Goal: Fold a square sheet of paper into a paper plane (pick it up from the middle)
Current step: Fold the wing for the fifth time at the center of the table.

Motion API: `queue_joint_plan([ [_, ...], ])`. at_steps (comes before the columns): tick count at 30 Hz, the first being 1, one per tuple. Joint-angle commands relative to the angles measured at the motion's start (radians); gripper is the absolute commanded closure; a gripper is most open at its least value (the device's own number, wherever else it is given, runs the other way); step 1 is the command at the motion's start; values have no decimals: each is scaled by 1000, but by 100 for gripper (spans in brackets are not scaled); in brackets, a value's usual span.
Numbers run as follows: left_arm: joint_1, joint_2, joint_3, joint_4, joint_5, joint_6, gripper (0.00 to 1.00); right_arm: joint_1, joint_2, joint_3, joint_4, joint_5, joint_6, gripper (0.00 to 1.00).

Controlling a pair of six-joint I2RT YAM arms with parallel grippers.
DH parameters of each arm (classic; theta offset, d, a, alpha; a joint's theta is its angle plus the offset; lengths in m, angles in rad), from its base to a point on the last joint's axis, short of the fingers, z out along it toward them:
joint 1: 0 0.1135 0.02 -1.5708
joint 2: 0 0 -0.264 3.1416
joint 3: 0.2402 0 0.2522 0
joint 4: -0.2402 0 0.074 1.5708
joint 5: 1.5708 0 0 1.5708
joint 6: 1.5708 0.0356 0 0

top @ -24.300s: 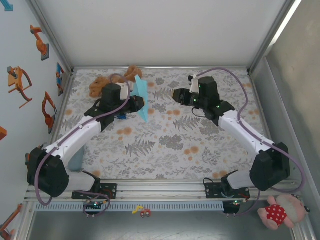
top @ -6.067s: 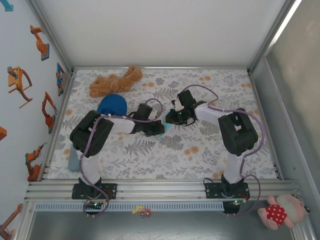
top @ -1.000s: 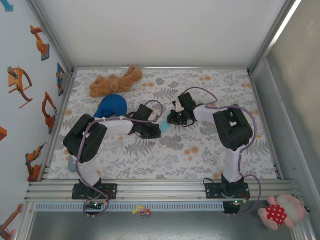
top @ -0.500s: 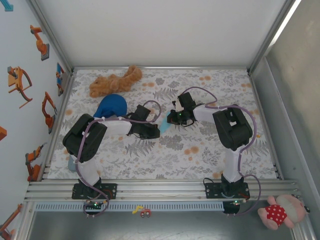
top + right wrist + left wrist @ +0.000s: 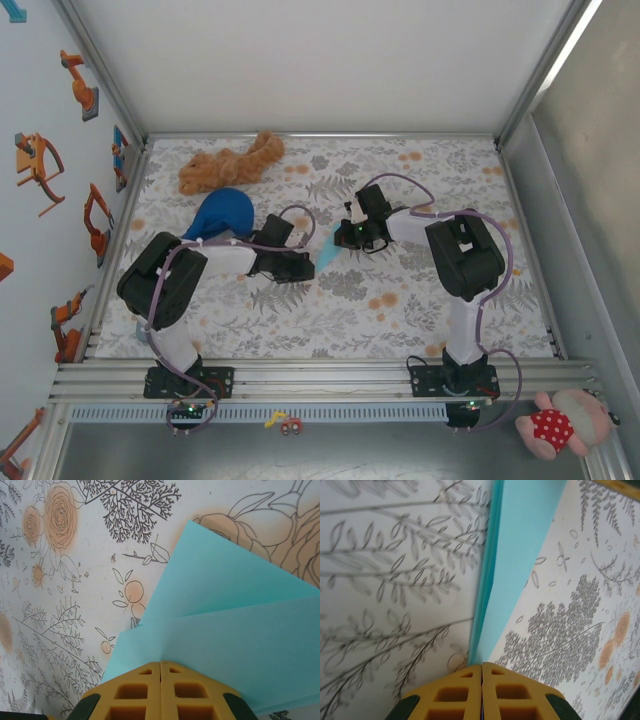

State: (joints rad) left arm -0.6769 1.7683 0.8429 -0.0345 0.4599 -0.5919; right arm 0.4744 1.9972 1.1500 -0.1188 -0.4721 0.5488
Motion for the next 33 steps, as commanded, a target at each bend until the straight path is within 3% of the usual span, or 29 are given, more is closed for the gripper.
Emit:
queue_joint_plan([
  [1, 8, -42, -47, -173, -37, -1, 91, -5, 119, -55, -159, 168, -10, 99],
  [9, -13, -130, 22, -73, -37, -22, 91, -5, 115, -53, -161, 171, -9, 99],
  [20, -21, 51, 169, -15, -64, -36, 93, -4, 120, -52, -155, 162, -6, 99],
  [33, -10, 130, 157, -34, -89, -62, 95, -5, 48, 2, -187, 113, -18, 99],
])
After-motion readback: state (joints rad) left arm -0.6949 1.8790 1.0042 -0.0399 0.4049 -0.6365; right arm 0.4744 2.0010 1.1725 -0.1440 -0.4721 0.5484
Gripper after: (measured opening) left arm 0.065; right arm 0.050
